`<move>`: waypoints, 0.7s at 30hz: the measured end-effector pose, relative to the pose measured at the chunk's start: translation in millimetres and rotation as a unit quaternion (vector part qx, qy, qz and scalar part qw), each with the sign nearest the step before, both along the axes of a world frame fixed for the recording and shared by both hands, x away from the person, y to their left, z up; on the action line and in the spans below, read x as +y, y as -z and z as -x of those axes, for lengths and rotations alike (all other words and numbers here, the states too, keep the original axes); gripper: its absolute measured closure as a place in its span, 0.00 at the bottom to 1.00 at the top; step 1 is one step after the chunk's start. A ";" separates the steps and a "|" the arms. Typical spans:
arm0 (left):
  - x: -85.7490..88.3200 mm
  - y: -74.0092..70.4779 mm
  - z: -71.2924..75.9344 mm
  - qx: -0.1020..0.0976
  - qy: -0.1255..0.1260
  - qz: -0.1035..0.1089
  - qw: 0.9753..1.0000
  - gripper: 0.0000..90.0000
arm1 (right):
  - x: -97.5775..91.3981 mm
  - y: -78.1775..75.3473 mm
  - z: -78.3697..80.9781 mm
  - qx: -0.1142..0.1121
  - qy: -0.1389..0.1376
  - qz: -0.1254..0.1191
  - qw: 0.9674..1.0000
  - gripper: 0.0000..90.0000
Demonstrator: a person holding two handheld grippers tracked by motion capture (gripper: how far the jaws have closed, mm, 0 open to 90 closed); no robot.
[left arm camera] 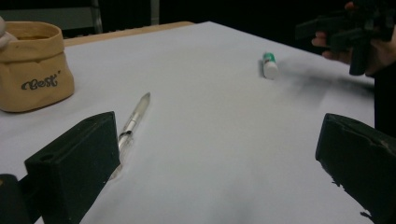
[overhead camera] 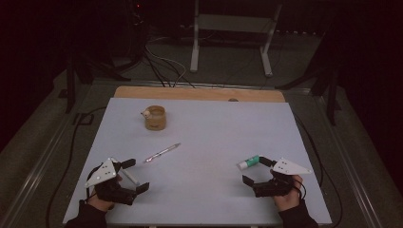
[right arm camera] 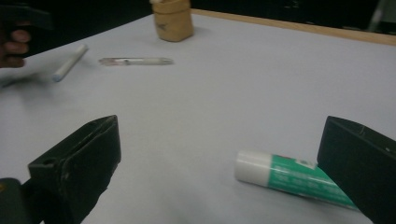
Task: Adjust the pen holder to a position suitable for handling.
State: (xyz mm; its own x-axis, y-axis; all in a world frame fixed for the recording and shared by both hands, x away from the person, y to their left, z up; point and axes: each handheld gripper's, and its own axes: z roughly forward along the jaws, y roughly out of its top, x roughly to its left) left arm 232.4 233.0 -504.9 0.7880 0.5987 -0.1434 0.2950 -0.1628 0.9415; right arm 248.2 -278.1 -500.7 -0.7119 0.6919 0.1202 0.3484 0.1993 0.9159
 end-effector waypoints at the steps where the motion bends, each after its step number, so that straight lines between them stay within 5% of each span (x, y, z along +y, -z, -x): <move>1: -0.2 0.2 -0.8 0.002 -0.003 0.002 1.000 0.00 | 0.0 -0.9 0.4 -0.002 -0.005 -0.003 1.000 0.00; 10: -2.0 -0.5 0.4 0.000 -0.004 -0.012 1.000 0.00 | -2.0 -4.9 3.4 -0.070 -0.019 -0.029 0.997 0.00; 15: -3.5 -1.9 1.7 0.010 0.019 -0.023 1.000 0.00 | -2.1 -5.7 3.7 -0.054 -0.018 -0.045 0.997 0.00; 21: -7.2 -11.3 3.7 0.009 0.044 -0.023 0.999 0.00 | 1.6 -9.9 7.5 -0.062 -0.018 -0.052 0.997 0.00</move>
State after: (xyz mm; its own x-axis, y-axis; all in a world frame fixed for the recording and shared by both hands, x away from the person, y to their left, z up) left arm 228.7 225.8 -493.5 0.8351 0.5342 -0.1314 0.2940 -0.2314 0.9274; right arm 240.7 -276.5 -490.8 -0.7495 0.6546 0.0986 0.2251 0.1119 0.9679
